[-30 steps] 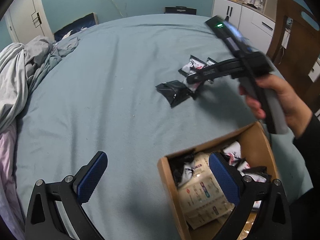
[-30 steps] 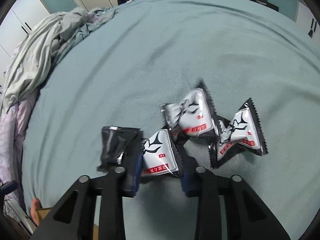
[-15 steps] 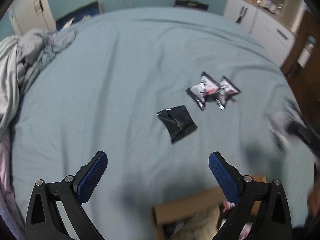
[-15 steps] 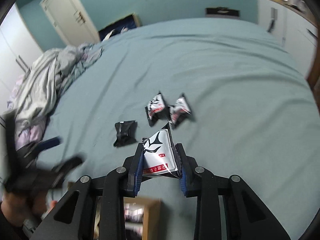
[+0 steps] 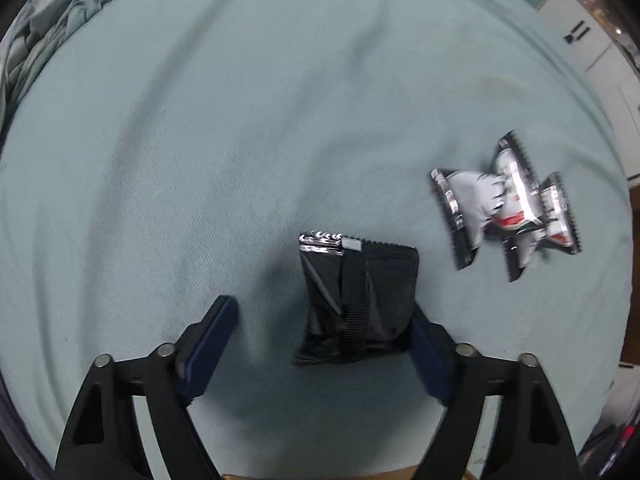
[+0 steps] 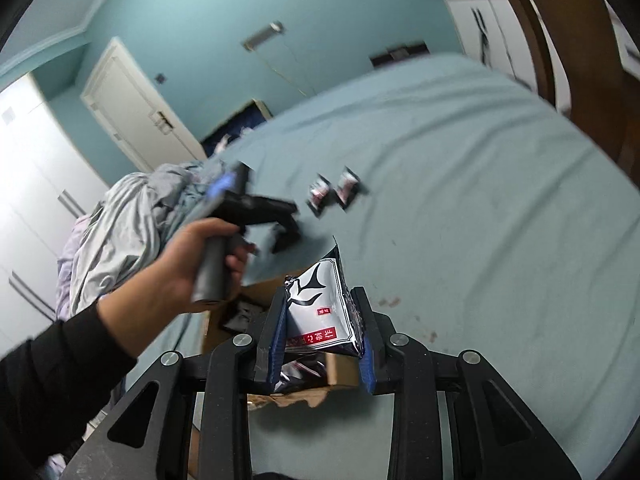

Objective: Organize snacks
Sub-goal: 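Grasp a white deer packet with the right gripper while the left grasps a black packet, then lower both held packets into the box and open both grippers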

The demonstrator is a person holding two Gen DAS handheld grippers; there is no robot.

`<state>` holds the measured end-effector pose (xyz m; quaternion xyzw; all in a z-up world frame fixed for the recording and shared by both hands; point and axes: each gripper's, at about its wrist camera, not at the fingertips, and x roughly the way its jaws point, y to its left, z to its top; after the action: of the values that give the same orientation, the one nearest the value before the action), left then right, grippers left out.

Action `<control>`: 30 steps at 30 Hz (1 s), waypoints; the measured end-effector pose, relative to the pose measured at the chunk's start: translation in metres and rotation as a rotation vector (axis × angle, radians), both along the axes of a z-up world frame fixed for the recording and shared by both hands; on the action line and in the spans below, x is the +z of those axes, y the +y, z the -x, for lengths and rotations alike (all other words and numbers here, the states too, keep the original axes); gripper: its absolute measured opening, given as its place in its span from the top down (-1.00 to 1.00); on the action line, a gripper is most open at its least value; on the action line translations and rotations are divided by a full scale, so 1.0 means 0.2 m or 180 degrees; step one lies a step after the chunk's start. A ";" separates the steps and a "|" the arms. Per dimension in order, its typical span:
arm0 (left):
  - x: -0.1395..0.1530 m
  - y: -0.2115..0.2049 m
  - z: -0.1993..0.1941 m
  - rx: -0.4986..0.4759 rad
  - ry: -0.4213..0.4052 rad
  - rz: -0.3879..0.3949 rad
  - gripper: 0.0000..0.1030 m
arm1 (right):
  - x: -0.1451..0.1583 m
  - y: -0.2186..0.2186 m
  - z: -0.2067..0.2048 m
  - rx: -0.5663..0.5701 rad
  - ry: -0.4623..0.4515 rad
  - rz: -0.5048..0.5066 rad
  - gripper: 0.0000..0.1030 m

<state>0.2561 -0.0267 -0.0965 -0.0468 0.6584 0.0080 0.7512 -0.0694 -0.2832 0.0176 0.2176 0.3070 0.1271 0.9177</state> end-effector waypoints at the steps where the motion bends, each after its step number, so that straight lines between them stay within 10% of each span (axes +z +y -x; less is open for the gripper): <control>1: 0.01 0.00 0.01 -0.0024 -0.0034 -0.0046 -0.29 | -0.01 0.01 -0.01 0.0017 -0.0002 0.0027 0.45; 4: 0.07 0.04 0.07 -0.0058 -0.0051 -0.0071 0.49 | -0.07 0.02 -0.09 0.0035 0.0152 0.0066 0.45; 19: 0.67 0.28 0.77 -0.0491 -0.0736 0.0231 0.46 | 0.01 0.16 -0.17 0.0058 0.0156 0.0446 0.45; 30: 0.67 0.09 1.28 -0.1464 -0.1245 0.0228 0.44 | 0.00 0.15 -0.19 0.0134 0.0320 0.0363 0.45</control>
<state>-0.0002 -0.0087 0.0381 0.0765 0.4944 -0.1947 0.8437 -0.0305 -0.2535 0.0183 0.1646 0.3640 0.1175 0.9092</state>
